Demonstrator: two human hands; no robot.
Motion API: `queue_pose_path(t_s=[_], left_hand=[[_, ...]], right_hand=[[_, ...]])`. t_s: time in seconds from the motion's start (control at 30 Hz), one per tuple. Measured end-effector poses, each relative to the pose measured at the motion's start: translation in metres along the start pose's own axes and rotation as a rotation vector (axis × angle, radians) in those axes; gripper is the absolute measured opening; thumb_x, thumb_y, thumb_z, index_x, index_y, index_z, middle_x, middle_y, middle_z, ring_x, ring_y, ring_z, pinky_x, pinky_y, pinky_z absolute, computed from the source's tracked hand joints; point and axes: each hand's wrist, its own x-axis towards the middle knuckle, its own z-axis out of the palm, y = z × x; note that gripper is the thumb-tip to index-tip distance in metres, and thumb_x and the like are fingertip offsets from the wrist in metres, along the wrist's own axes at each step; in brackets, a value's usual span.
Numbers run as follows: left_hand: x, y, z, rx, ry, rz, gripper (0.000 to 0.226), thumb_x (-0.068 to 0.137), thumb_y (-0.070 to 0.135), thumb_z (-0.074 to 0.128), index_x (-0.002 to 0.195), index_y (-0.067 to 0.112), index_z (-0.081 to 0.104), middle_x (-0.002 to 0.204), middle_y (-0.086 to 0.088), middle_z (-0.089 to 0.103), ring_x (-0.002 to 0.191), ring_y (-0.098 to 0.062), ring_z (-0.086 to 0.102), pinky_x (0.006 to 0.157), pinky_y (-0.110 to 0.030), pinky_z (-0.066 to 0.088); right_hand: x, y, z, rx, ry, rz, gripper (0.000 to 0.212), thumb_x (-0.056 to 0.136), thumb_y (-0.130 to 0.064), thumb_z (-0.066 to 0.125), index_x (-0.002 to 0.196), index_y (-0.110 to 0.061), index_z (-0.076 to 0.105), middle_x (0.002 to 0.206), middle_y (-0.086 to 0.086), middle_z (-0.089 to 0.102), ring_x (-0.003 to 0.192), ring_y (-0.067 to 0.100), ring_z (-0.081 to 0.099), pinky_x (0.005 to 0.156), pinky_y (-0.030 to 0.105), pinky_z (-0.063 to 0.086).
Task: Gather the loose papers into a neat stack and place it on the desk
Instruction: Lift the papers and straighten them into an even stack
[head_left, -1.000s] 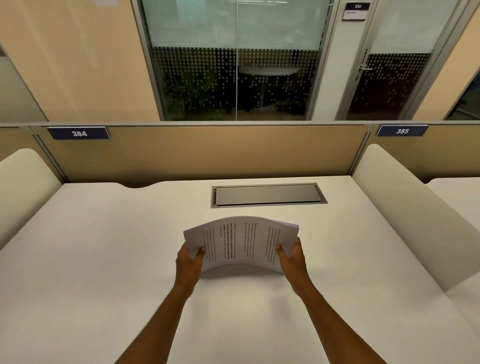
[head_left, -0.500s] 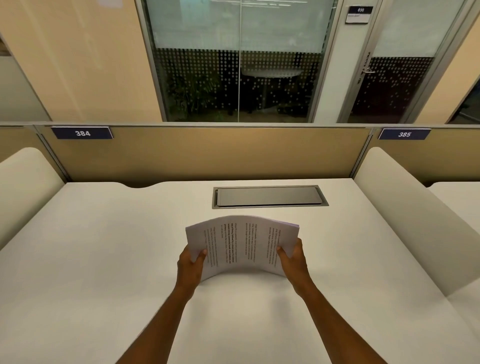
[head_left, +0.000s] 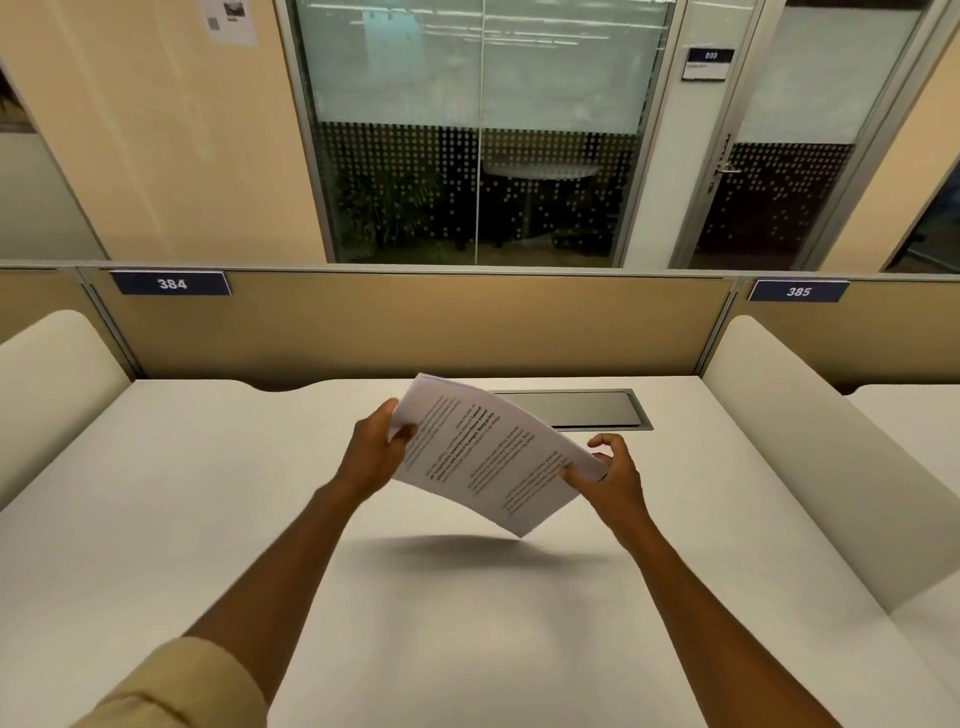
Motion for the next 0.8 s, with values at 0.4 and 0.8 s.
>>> queue_pose_path(t_s=[0.4,0.8], left_hand=[[0.045,0.086,-0.017,0.394,-0.255,0.249,0.008,0.097,0.013,0.050,0.100,0.007,0.051,0.109,-0.013,0.066,0.096,-0.033,0.063,0.080,-0.051,0.057],[0.042,0.073,-0.028,0.315,-0.070,0.087,0.044,0.074,0.056,0.074,0.079,0.013,0.065,0.074,-0.001,0.071,0.065,-0.020,0.069,0.055,-0.037,0.058]], right_hand=[[0.009,-0.051,0.022,-0.129,-0.176,-0.252,0.028,0.092,-0.031,0.062,0.118,-0.030,0.051,0.102,-0.008,0.063,0.086,0.013,0.066,0.065,0.017,0.055],[0.013,-0.064,0.020,-0.067,-0.074,-0.208,0.018,0.094,-0.029,0.058,0.107,-0.017,0.055,0.099,-0.001,0.064,0.082,0.010,0.064,0.058,0.011,0.051]])
